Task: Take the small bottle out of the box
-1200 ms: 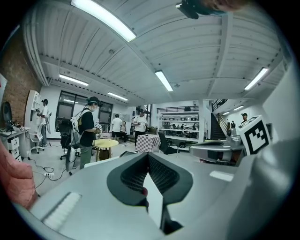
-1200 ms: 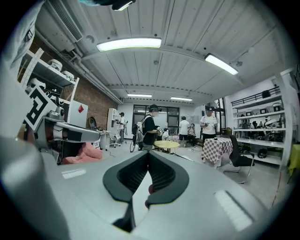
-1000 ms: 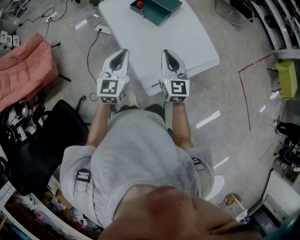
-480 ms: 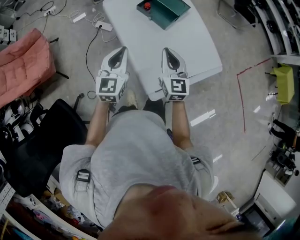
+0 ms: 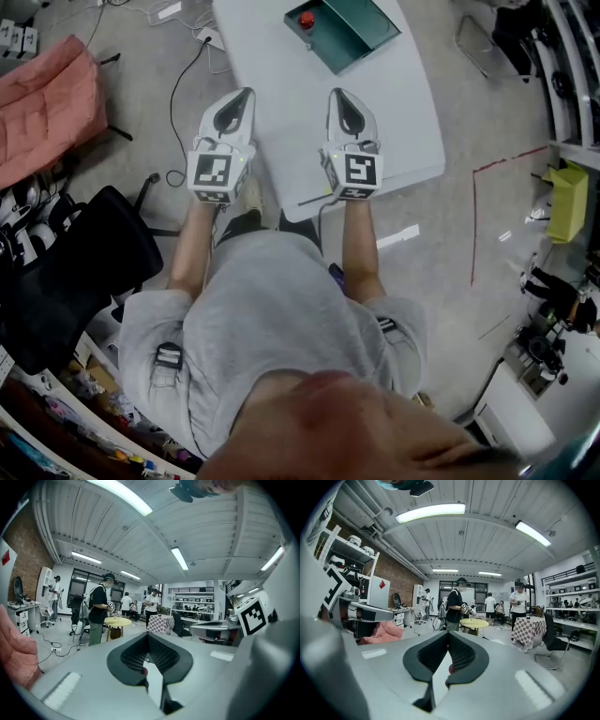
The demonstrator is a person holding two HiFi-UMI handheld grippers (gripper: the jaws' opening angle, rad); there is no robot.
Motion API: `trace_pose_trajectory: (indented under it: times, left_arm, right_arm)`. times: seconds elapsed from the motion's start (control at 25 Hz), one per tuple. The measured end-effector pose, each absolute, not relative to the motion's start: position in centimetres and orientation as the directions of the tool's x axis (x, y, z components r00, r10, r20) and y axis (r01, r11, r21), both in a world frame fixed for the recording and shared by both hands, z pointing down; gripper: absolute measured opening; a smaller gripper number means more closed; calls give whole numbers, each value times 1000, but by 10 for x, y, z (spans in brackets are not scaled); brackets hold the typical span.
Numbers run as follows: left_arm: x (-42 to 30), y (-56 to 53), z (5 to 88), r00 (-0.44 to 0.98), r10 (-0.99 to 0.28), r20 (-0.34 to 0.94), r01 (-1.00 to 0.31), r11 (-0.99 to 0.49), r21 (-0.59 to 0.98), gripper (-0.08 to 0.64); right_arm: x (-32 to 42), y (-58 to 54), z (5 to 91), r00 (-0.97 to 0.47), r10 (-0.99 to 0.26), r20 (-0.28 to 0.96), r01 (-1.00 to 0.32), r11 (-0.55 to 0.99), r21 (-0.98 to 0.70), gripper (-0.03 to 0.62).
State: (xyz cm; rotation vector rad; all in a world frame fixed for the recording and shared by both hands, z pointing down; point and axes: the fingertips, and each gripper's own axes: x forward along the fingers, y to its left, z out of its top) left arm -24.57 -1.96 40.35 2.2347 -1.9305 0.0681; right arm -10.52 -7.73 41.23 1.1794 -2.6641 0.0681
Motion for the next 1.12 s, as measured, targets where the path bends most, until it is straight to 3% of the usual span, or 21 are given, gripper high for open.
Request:
trace_pose_trajectory:
  times: [1.12]
  left_arm:
    - [-252, -166, 505, -4, -970, 244, -993, 32, 113, 12]
  right_arm:
    - [-158, -246, 523, -783, -529, 327, -555, 832, 16, 3]
